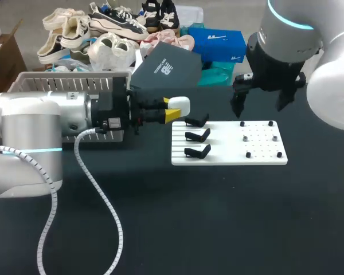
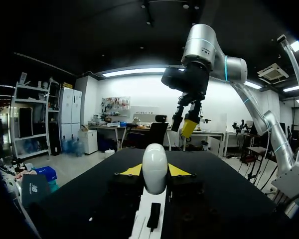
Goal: Pick up each earbud case from the left stands, insert the matching earbuds, close the lid, and place the case in the box.
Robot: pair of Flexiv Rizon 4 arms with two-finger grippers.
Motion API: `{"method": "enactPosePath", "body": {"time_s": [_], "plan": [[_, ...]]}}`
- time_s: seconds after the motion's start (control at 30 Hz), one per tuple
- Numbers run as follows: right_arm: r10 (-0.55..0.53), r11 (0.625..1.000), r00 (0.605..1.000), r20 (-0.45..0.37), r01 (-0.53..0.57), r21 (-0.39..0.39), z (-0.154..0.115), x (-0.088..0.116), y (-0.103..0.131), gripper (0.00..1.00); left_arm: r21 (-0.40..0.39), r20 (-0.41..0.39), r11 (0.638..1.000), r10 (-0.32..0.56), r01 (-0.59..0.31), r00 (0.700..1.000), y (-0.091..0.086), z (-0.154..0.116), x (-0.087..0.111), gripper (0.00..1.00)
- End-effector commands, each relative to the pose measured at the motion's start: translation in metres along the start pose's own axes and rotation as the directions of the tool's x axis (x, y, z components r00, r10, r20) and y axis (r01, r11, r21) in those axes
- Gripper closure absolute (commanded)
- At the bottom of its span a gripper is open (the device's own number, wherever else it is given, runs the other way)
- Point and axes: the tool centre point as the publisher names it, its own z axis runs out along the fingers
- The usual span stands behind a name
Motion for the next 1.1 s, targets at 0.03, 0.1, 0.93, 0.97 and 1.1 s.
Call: {"method": "enactPosePath", "body": {"time_s": [0.03, 0.1, 0.93, 0.97, 1.1], "plan": [[0.003, 1.000, 0.994, 0.105, -0.003, 0.002, 0.000, 0.006, -0.001, 0.00, -0.193, -0.035, 0.981, -0.011, 0.004, 0.999, -0.015, -0.043, -0.012, 1.00], [0.003, 1.000, 0.994, 0.105, -0.003, 0.002, 0.000, 0.006, -0.001, 0.00, -0.249, -0.058, 0.968, -0.025, 0.009, 0.998, -0.012, -0.060, -0.012, 1.00], [0.003, 1.000, 0.994, 0.105, -0.003, 0.002, 0.000, 0.006, -0.001, 0.00, -0.637, -0.182, 0.765, -0.269, 0.095, 0.946, 0.068, -0.173, 0.005, 1.00], [0.003, 1.000, 0.994, 0.105, -0.003, 0.002, 0.000, 0.006, -0.001, 0.00, -0.642, -0.191, 0.761, -0.277, 0.093, 0.942, 0.072, -0.173, 0.006, 1.00], [0.003, 1.000, 0.994, 0.105, -0.003, 0.002, 0.000, 0.006, -0.001, 0.00, -0.661, -0.239, 0.746, -0.314, 0.082, 0.919, 0.100, -0.173, 0.017, 1.00]]}}
